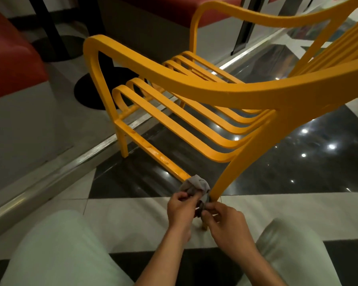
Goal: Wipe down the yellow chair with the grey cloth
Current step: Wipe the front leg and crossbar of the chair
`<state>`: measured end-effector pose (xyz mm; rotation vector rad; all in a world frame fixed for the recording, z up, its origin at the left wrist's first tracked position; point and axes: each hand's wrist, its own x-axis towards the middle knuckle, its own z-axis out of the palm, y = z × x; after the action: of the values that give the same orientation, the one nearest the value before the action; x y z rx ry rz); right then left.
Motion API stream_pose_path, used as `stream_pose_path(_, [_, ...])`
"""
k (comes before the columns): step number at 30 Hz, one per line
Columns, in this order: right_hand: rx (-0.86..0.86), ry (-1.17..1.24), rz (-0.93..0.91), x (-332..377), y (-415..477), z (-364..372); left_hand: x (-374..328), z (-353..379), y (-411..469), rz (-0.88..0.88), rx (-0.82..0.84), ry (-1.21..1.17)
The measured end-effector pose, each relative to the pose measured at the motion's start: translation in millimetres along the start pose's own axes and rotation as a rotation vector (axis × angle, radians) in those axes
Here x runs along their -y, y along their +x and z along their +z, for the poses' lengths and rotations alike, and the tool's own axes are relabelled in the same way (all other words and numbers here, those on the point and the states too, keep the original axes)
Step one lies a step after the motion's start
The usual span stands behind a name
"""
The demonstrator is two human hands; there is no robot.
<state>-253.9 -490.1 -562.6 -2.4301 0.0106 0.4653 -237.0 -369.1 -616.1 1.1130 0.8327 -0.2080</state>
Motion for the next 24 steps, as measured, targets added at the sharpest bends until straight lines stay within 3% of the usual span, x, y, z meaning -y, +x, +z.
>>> stream_pose_path(3, [0.004,-0.076,0.019,-5.8,4.1,-6.5,-3.8,12.5,4.7,-0.126,0.102,-0.047])
stream_pose_path(6, [-0.139,-0.122,0.114,-3.8,4.3,-24.9,-14.0,27.7,6.0,-0.172,0.121,-0.06])
stream_pose_path(11, [-0.277,0.006,0.015,10.9,6.8,-37.5,-21.4,44.2,4.3,-0.25,0.011,0.023])
stream_pose_path(15, [-0.31,0.03,-0.073,10.9,18.0,-26.7,5.0,23.7,28.4,-0.08,-0.198,0.34])
stream_pose_path(20, [-0.308,0.055,-0.075,10.5,23.0,-20.9,-3.7,-1.7,24.3,0.021,-0.177,0.322])
stream_pose_path(24, [-0.3,0.041,-0.076,6.8,22.7,-19.2,-3.7,-1.2,19.4,-0.177,-0.07,0.096])
